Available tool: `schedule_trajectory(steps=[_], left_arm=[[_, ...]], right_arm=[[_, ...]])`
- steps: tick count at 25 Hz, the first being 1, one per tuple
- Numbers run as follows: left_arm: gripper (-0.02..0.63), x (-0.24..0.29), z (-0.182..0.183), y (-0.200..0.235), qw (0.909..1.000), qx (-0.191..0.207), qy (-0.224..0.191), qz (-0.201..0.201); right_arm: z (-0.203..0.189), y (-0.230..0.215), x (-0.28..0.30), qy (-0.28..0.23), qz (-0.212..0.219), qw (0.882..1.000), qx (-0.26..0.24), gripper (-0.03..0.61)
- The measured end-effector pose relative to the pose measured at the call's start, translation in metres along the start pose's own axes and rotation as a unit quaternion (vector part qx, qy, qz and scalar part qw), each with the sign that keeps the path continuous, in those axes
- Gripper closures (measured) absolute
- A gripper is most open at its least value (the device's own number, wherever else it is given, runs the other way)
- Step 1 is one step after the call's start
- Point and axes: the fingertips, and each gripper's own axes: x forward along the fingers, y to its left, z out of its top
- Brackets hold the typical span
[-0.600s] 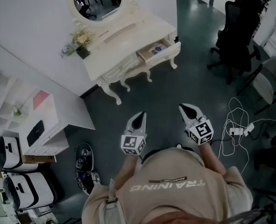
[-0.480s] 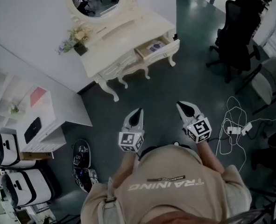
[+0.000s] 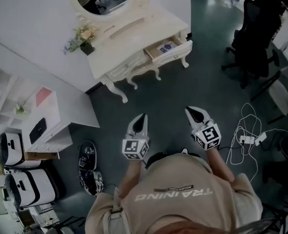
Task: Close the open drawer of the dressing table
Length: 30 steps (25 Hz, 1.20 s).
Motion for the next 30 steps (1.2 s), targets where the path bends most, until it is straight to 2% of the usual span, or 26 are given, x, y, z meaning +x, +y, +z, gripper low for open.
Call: schedule_trajectory(steps=[4, 9, 15, 18, 23, 26, 30], left_arm=[[0.606, 0.017, -0.020, -0.012, 0.9988, -0.045, 0.012, 0.011], [0.607, 0.032, -0.023, -0.015, 0.9990, -0.035, 0.024, 0.016], [0.607, 0.064, -0.024, 0.037, 0.9991, -0.037, 0.022, 0.003], [0.607, 0.083, -0.016, 0.064, 0.9991, -0.038, 0.011, -0.016], [0.606, 0.119, 0.000, 0.108, 0.9979, -0.030, -0.002, -0.057], [0.607, 0.134, -0.001, 0.130, 0.9966, -0.026, 0.001, -0.078], [0.606, 0.149, -0.007, 0.152, 0.9956, -0.035, 0.011, -0.086]], right_arm=[[-0.019, -0.020, 0.006, 0.021, 0.012, 1.000, 0.004, 0.574], [-0.026, -0.050, 0.022, 0.033, -0.003, 0.999, 0.002, 0.574], [-0.019, -0.052, 0.080, 0.040, -0.003, 0.999, 0.001, 0.574], [-0.013, -0.047, 0.104, 0.047, -0.018, 0.999, 0.012, 0.574], [-0.005, -0.046, 0.146, 0.061, -0.044, 0.997, 0.000, 0.574], [-0.004, -0.046, 0.169, 0.068, -0.059, 0.996, 0.005, 0.574], [-0.007, -0.046, 0.197, 0.082, -0.063, 0.995, 0.014, 0.574]])
